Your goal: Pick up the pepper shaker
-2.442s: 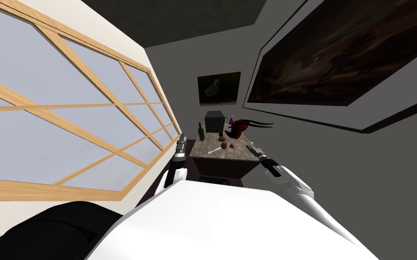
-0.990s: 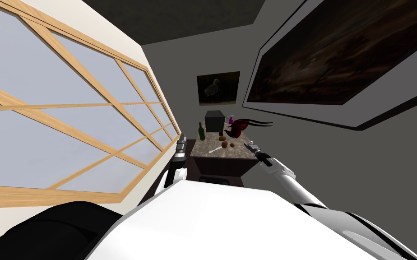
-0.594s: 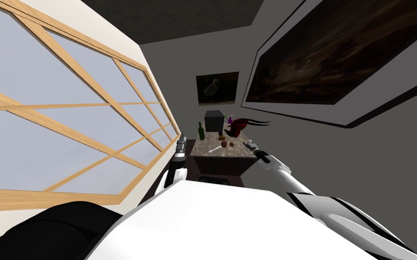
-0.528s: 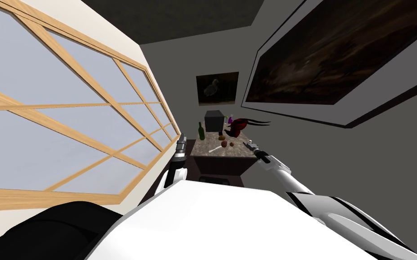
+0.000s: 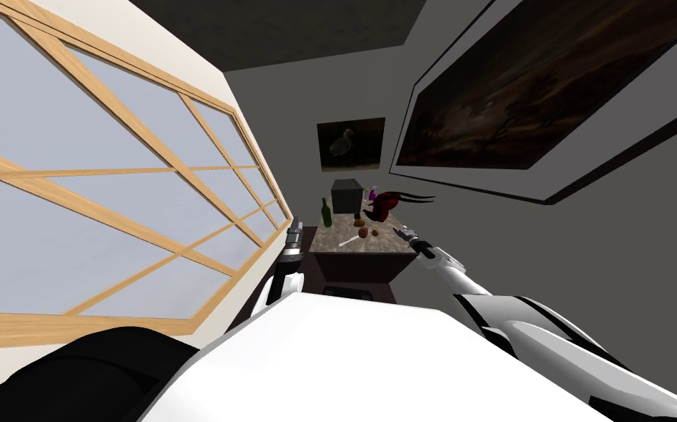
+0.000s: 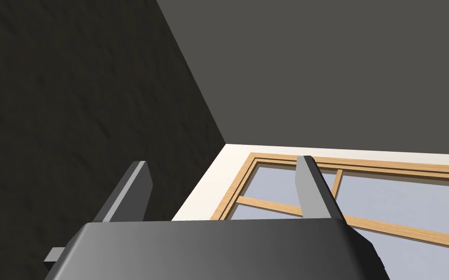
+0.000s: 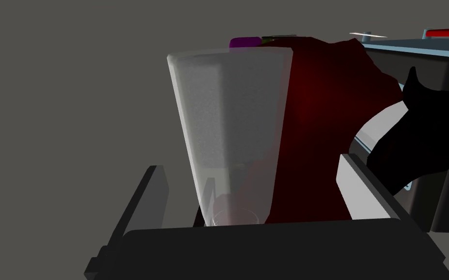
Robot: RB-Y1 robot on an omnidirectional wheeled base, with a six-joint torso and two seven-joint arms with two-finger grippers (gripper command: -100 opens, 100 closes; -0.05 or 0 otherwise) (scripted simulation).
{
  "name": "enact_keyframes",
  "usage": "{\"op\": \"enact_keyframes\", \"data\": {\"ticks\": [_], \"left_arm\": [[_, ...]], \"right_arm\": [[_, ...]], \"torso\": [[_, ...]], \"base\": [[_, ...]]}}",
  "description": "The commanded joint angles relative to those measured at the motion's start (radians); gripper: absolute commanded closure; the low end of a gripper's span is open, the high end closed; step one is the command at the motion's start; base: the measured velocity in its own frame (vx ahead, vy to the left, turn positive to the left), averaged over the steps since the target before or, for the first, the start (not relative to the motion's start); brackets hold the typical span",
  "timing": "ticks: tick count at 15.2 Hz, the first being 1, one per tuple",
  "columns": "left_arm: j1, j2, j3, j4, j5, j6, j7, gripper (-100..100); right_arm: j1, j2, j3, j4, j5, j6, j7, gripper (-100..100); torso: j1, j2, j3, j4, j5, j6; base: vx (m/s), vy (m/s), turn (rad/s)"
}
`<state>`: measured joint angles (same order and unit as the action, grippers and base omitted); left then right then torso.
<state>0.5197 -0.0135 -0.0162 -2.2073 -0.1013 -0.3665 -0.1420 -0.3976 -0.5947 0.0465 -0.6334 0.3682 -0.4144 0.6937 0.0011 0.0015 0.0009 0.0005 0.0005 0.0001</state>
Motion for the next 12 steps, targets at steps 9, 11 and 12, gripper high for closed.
{"op": "enact_keyframes", "data": {"ticks": [9,11,12], "left_arm": [[0.0,0.0,0.0,0.0,0.0,0.0,0.0,0],[0.0,0.0,0.0,0.0,0.0,0.0,0.0,0],[0.0,0.0,0.0,0.0,0.0,0.0,0.0,0]], "right_arm": [[-0.035,-0.001,0.008,0.059,-0.015,-0.02,0.018,100],[0.014,0.001,-0.007,0.003,0.005,0.002,-0.003,100],[0.045,0.003,-0.021,-0.029,0.027,0.026,-0.026,100]], "torso": [[-0.001,-0.001,-0.001,-0.001,0.0,0.0],[-0.001,-0.002,-0.002,-0.002,-0.001,0.0],[-0.002,-0.003,-0.002,-0.003,-0.002,0.0]], "base": [[-0.007,0.003,-0.008],[0.027,-0.013,0.053],[0.041,-0.024,0.072]]}}
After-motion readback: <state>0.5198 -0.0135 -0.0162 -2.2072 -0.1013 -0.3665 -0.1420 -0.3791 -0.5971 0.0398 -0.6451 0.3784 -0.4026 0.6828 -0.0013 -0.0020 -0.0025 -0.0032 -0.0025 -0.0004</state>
